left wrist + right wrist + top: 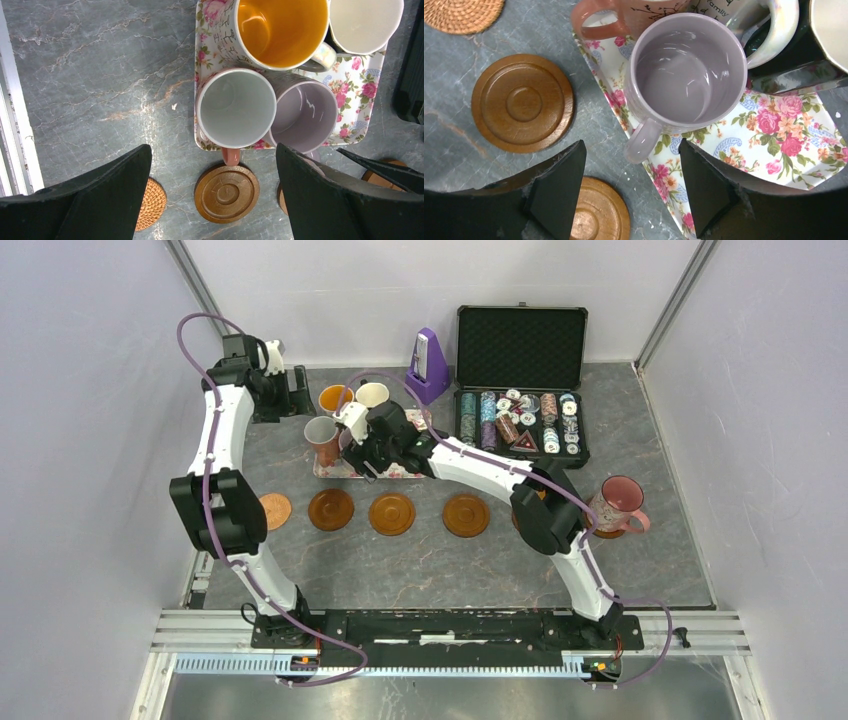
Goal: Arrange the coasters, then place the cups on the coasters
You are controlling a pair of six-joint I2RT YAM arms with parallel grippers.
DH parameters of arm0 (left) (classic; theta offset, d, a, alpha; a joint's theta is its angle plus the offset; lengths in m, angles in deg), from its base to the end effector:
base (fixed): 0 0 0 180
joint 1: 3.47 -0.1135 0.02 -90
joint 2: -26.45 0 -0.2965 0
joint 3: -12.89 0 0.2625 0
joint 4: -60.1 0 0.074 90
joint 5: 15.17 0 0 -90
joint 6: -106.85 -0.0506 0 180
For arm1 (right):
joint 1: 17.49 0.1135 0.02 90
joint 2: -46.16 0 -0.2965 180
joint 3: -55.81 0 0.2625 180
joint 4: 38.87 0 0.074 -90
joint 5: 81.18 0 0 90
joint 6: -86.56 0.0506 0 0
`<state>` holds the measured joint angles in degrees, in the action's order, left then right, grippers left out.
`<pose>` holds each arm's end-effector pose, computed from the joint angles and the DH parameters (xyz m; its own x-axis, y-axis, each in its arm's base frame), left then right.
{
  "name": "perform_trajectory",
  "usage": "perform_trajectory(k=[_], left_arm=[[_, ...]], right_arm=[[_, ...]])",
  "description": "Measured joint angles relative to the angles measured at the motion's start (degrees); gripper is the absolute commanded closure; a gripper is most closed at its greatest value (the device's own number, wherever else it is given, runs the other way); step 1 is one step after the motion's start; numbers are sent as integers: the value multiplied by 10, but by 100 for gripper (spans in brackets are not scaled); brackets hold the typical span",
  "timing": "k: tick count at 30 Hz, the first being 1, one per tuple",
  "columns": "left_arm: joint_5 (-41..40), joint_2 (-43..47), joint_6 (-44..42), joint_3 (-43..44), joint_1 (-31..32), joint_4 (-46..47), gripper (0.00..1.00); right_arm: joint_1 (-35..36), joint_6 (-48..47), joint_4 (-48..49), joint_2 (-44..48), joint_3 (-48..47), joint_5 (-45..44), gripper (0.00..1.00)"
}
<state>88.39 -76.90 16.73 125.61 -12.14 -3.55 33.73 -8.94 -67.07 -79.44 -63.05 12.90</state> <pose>0.4164 0.0515 0.3447 -0.8026 -0.1203 -0.5842 -0.0095 0.9819 -0.1891 0.3450 0.4352 0.2525 -0.2790 -0.4999 -0.8199 -0.8447 0.5338 -0.0380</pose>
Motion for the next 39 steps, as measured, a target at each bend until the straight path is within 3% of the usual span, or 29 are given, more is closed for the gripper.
perform_trajectory(k=[11, 17, 21, 24, 30, 39], left_arm=[[0, 0, 4, -5, -9, 1, 0], [1, 0, 4, -5, -20, 5, 0], [3, 0, 4, -5, -29, 10, 0], [5, 0, 4, -5, -33, 13, 0], [5, 0, 4, -5, -39, 13, 0], [5, 0, 4, -5, -42, 13, 0]], right_arm=[[-3, 31, 32, -45, 0, -47, 54], [-4, 36, 49, -68, 0, -49, 59], [-9, 38, 52, -80, -7, -45, 72], [-17, 40, 51, -84, -13, -38, 75], [-26, 35, 51, -84, -14, -13, 100], [-26, 26, 96, -38, 70, -18, 100]])
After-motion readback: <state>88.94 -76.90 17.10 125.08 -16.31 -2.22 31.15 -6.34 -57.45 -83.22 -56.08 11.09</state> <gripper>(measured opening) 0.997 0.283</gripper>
